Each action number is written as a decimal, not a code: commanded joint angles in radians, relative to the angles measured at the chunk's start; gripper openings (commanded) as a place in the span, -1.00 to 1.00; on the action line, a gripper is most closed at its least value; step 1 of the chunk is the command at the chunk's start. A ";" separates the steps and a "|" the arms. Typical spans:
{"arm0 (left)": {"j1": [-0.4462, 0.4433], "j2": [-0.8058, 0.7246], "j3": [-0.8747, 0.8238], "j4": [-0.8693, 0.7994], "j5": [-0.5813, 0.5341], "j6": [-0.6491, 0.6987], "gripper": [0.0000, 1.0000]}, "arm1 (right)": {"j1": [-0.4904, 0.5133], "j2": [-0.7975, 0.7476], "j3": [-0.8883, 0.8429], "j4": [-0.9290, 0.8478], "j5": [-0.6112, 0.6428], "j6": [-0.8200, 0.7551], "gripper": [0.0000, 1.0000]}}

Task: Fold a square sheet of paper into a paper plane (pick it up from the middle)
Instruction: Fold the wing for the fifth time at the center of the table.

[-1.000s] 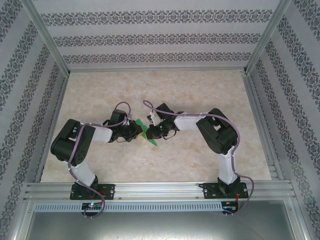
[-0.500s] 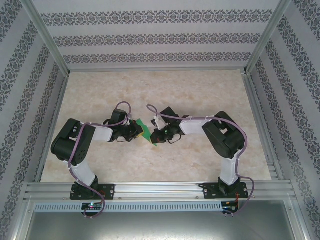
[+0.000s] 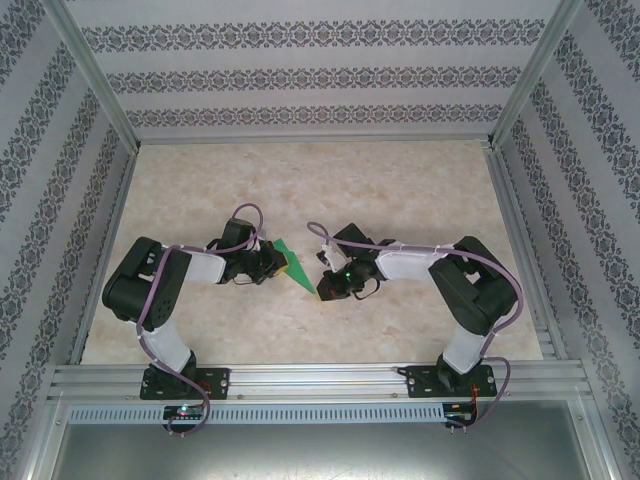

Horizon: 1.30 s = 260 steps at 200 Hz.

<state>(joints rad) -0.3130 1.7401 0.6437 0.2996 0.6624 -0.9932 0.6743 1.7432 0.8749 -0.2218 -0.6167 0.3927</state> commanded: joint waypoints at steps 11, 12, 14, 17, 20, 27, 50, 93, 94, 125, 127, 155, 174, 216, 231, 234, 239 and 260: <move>0.013 0.051 -0.040 -0.152 -0.080 0.046 -1.00 | 0.025 0.000 0.107 0.024 0.014 0.010 -1.00; 0.013 0.051 -0.039 -0.152 -0.080 0.046 -1.00 | 0.026 0.003 0.112 0.028 0.015 0.012 -1.00; 0.014 0.051 -0.039 -0.154 -0.078 0.047 -1.00 | 0.029 0.010 0.117 0.033 0.015 0.014 -1.00; 0.014 0.050 -0.039 -0.154 -0.078 0.048 -1.00 | 0.032 0.021 0.127 0.039 0.017 0.018 -1.00; 0.013 0.050 -0.037 -0.153 -0.077 0.050 -1.00 | 0.037 0.032 0.137 0.044 0.018 0.020 -1.00; 0.014 0.048 -0.035 -0.154 -0.074 0.053 -1.00 | 0.042 0.061 0.165 0.050 0.022 0.028 -1.00; 0.013 0.045 -0.032 -0.147 -0.060 0.063 -1.00 | 0.046 0.144 0.230 0.066 0.057 0.055 -1.00; 0.013 0.017 0.004 -0.150 -0.028 0.112 -1.00 | 0.039 0.219 0.256 0.045 0.103 0.050 -1.00; 0.013 0.016 0.004 -0.150 -0.027 0.114 -1.00 | 0.039 0.220 0.255 0.043 0.103 0.049 -1.00; 0.012 -0.075 0.069 -0.234 -0.058 0.204 -0.76 | 0.035 0.239 0.242 0.002 0.134 0.035 -1.00; 0.012 -0.082 0.073 -0.243 -0.067 0.211 -0.74 | 0.034 0.240 0.238 0.002 0.135 0.034 -1.00; 0.016 -0.131 0.116 -0.336 -0.146 0.273 -0.60 | 0.033 0.241 0.228 -0.004 0.139 0.031 -1.00; 0.019 -0.126 0.119 -0.349 -0.166 0.290 -0.59 | 0.033 0.245 0.233 -0.005 0.136 0.033 -1.00; 0.021 -0.082 0.118 -0.289 -0.131 0.305 -0.62 | 0.034 0.254 0.246 -0.012 0.126 0.034 -1.00; 0.021 -0.067 0.123 -0.269 -0.114 0.305 -0.63 | 0.035 0.252 0.245 -0.004 0.113 0.033 -1.00; 0.021 -0.064 0.123 -0.265 -0.112 0.306 -0.63 | 0.035 0.250 0.244 0.001 0.107 0.032 -1.00; 0.021 -0.060 0.125 -0.259 -0.109 0.305 -0.64 | 0.035 0.248 0.243 0.007 0.100 0.035 -1.00; 0.021 -0.042 0.117 -0.215 -0.077 0.291 -0.65 | 0.034 0.229 0.245 0.044 0.060 0.048 -1.00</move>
<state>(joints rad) -0.2993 1.6745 0.7547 0.0269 0.5461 -0.7174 0.7155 1.9591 1.1175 -0.1703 -0.5404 0.4412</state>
